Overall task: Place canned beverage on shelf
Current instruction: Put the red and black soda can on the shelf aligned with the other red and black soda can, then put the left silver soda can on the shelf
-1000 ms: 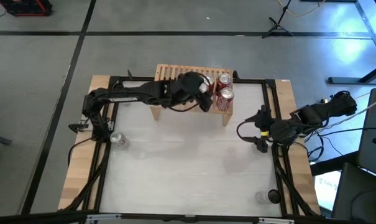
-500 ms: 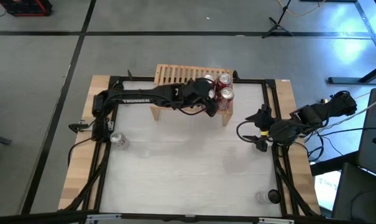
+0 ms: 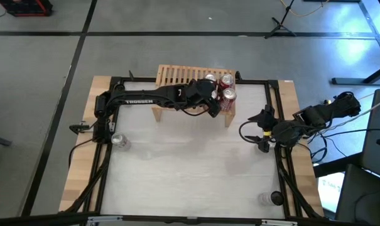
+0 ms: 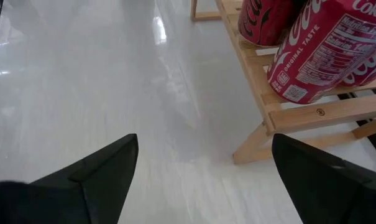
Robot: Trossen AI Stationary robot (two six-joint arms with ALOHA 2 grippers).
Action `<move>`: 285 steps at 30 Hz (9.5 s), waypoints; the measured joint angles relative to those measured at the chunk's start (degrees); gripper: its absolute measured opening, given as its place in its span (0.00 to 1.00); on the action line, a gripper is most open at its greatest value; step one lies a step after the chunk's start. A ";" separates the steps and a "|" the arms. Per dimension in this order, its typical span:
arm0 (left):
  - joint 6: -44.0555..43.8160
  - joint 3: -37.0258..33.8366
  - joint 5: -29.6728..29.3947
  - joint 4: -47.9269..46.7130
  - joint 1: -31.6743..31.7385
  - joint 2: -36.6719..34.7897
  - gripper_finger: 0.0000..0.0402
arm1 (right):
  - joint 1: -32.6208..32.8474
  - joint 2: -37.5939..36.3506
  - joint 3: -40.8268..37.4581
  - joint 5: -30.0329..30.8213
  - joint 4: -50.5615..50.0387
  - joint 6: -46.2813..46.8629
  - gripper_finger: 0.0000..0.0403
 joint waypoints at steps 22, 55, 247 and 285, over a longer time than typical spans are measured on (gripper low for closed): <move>1.42 0.02 2.12 -0.10 0.86 -0.07 0.88 | 0.00 0.00 0.00 0.04 0.44 1.01 0.89; -11.32 0.07 -5.21 -30.66 -9.19 -21.14 0.91 | 0.00 0.02 0.00 -0.04 0.37 0.03 0.89; -12.42 4.35 22.52 -52.31 -23.26 9.76 0.64 | 0.02 -1.77 0.00 -16.14 -1.83 1.95 0.89; -8.79 4.29 22.64 -49.17 -20.57 10.10 0.82 | 0.02 -1.77 0.00 -14.11 -1.18 2.01 0.89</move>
